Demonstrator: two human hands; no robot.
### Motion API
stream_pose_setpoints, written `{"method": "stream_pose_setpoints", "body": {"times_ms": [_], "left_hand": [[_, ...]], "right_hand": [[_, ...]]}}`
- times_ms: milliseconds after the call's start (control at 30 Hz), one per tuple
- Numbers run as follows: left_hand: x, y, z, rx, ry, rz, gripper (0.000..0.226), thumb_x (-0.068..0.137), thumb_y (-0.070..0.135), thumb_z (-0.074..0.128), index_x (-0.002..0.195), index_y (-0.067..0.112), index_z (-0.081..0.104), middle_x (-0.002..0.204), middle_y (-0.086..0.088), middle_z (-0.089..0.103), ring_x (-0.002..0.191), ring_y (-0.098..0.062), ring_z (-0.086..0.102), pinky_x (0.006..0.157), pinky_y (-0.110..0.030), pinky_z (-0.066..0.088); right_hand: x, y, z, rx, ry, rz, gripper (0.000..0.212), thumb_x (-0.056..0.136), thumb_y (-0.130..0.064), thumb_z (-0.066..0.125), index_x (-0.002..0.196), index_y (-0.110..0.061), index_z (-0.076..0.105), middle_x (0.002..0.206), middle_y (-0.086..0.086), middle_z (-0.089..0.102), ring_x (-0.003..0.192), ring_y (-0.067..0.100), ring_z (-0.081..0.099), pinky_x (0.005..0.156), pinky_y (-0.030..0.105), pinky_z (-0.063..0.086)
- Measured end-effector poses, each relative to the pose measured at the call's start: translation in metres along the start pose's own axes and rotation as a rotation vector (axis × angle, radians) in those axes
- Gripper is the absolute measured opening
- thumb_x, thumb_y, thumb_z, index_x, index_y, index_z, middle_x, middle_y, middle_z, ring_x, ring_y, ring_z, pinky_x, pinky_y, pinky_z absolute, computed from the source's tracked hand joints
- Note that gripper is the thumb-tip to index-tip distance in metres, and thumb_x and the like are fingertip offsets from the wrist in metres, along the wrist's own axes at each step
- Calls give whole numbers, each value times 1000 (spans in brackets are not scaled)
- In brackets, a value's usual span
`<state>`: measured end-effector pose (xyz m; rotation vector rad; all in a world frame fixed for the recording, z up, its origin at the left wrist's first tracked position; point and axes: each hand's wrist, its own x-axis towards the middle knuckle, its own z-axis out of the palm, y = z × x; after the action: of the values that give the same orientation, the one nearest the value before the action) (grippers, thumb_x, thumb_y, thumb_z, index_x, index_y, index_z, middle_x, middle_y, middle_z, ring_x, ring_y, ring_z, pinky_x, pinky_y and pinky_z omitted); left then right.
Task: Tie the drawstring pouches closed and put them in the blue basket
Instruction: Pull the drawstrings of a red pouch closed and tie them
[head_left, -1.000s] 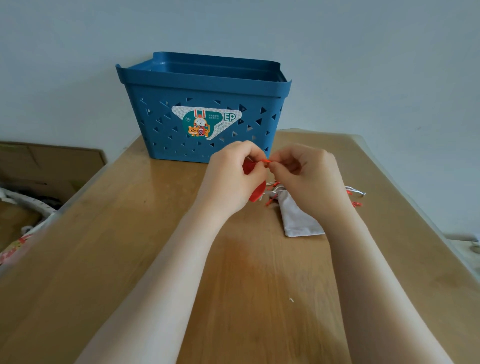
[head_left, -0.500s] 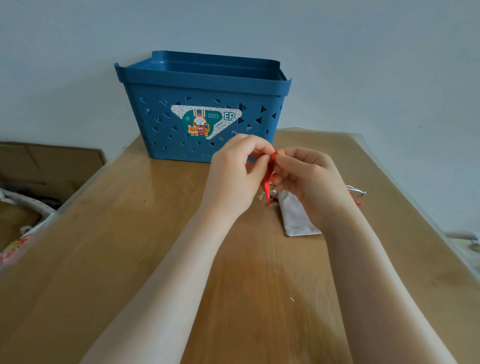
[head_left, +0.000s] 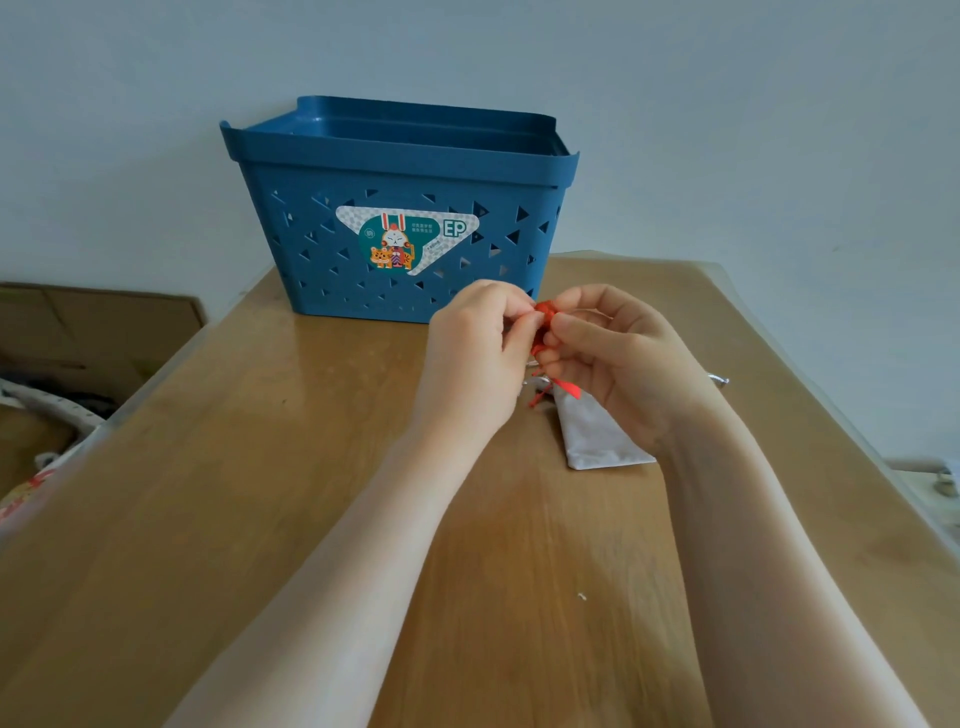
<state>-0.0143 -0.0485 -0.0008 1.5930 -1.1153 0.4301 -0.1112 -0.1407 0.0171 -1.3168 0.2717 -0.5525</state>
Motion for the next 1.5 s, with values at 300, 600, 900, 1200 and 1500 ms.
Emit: {"method": "stream_pose_setpoints", "body": {"times_ms": [300,600,900,1200,1500], "left_hand": [[7,16,-1,-890,-47,-768,17,89,5,49,73,6,55,75,-12,62,76,-18,65,85,-31,53],[8,26,-5,-1119,-78,-811,23,94,-6,41,76,3,53,75,-9,59,75,-12,62,86,-24,52],[1,18,-8,-440,-197,-323,16,90,2,49,95,15,58,100,9,62,68,-15,59,68,-25,49],[0,10,-6,-409,-236,-402,10,92,15,57,93,13,67,85,4,69,78,1,62,72,-12,47],[2,7,-8,-632,-221,-541,16,92,7,55,85,12,68,77,-2,66,76,-9,60,80,-24,52]], "right_hand": [[0,-3,-3,161,-74,-128,15,79,-2,55,79,-13,65,78,5,65,59,11,58,60,20,52],[5,4,1,582,-53,-49,18,75,2,48,73,-16,45,84,9,57,55,11,48,51,17,46],[7,6,-1,364,-22,126,13,84,-5,48,78,-17,49,63,-1,45,49,8,47,48,15,45],[3,1,3,315,-47,130,14,78,-6,51,74,-18,47,53,-3,36,48,9,35,45,16,33],[5,13,10,625,-10,173,17,72,-3,45,73,-19,39,46,-6,32,36,6,30,38,16,23]]}}
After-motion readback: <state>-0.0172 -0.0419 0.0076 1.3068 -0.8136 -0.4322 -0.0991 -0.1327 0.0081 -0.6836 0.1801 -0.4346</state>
